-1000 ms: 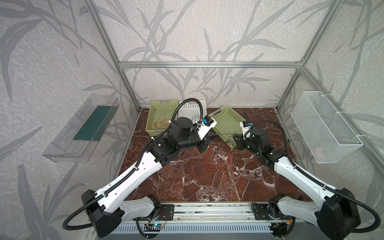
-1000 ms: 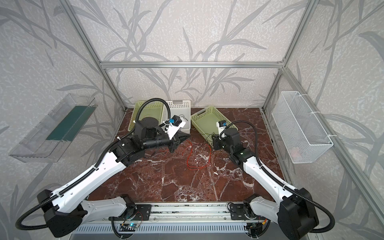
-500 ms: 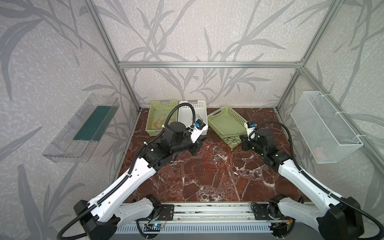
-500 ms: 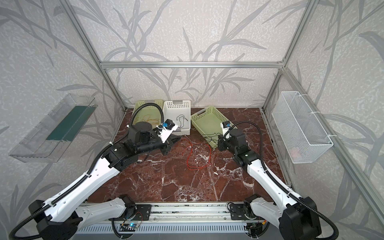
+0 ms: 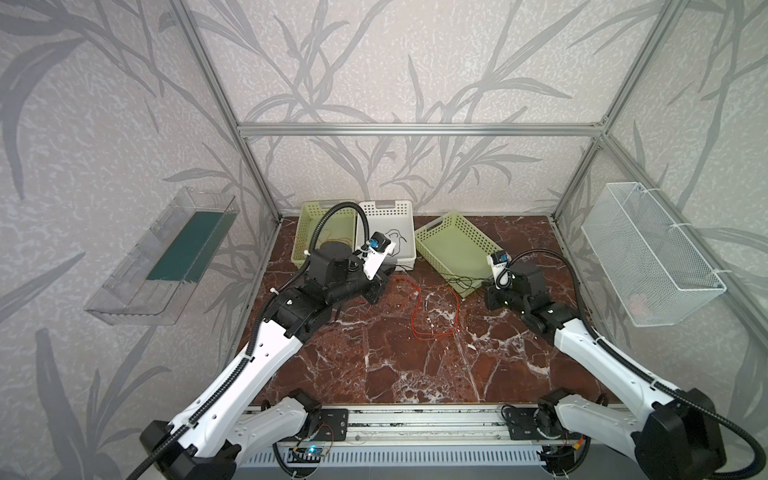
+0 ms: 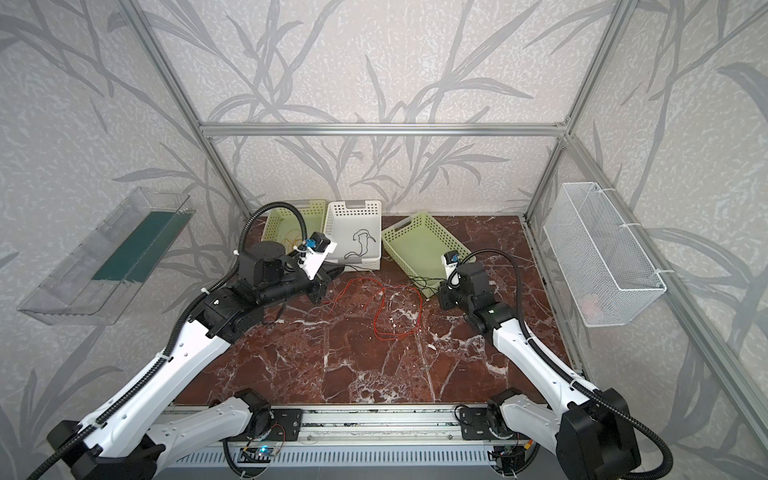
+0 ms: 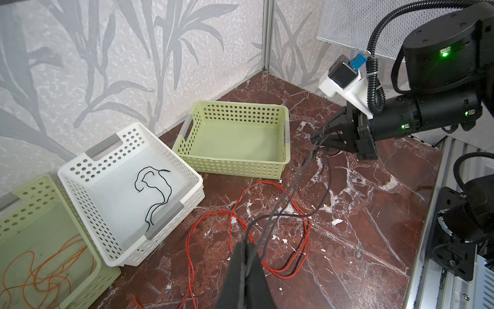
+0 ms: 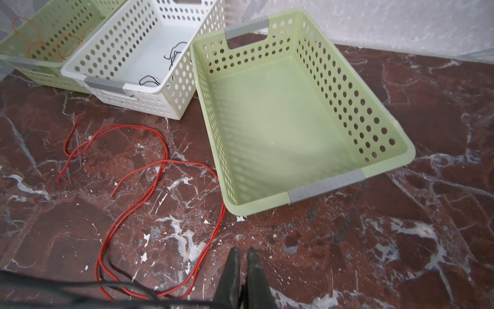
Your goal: Untangle the cables
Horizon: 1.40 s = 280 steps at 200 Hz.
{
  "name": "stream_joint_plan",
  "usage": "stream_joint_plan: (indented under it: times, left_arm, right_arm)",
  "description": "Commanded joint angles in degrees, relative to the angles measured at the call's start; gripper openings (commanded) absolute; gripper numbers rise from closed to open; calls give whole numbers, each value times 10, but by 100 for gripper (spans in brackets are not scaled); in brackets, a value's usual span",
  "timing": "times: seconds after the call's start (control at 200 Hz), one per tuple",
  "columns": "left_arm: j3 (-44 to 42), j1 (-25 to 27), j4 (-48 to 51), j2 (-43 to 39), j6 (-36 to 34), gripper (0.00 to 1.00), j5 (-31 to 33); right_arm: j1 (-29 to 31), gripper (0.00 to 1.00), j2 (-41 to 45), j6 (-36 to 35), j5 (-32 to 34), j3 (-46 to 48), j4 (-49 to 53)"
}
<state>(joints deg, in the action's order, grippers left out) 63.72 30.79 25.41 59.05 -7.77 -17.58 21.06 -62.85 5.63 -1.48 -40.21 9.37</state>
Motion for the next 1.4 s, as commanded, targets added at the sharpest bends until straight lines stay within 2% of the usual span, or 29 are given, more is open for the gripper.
stream_joint_plan:
  times: [0.0, 0.13, 0.22, 0.335, 0.515, 0.615, 0.65, 0.695, 0.85, 1.04, 1.224, 1.394]
  left_arm:
    - [-16, -9, 13, -15, -14, 0, 10]
    - [-21, -13, 5, -18, -13, 0, 2]
    - [-20, -12, -13, -14, -7, 0, -35]
    - [-19, -6, -32, -5, 0, 0, -90]
    - [-17, 6, -36, -3, -6, 0, -107]
    - [-16, 11, -39, -3, -6, 0, -110]
    - [-14, 14, -38, -3, -8, 0, -110]
    - [-11, 17, -39, -3, -8, 0, -109]
    - [-5, 27, -42, 2, -12, 0, -107]
    - [4, 28, -31, -7, -31, 0, -89]
    - [24, 23, 10, -21, -64, 0, -43]
    - [29, -5, 28, -43, -80, 0, -25]
  right_arm:
    - [-6, 9, 19, -13, 31, 7, 32]
    - [-6, 13, 17, -33, 37, 8, 55]
    - [-6, 23, 23, -61, 22, 9, 68]
    - [-6, 40, 41, -95, 38, 2, 85]
    - [-7, 59, 63, -130, 61, -18, 103]
    - [-7, 66, 76, -157, 16, -32, 101]
    - [-7, 72, 83, -182, -15, -35, 101]
    - [-7, 78, 90, -207, -24, -35, 103]
    - [-23, 79, 85, -243, 32, -46, 127]
    - [-74, 81, 46, -210, 102, -49, 156]
    - [-97, 79, 37, -184, 156, -28, 141]
    - [-107, 78, 39, -181, 192, -25, 144]
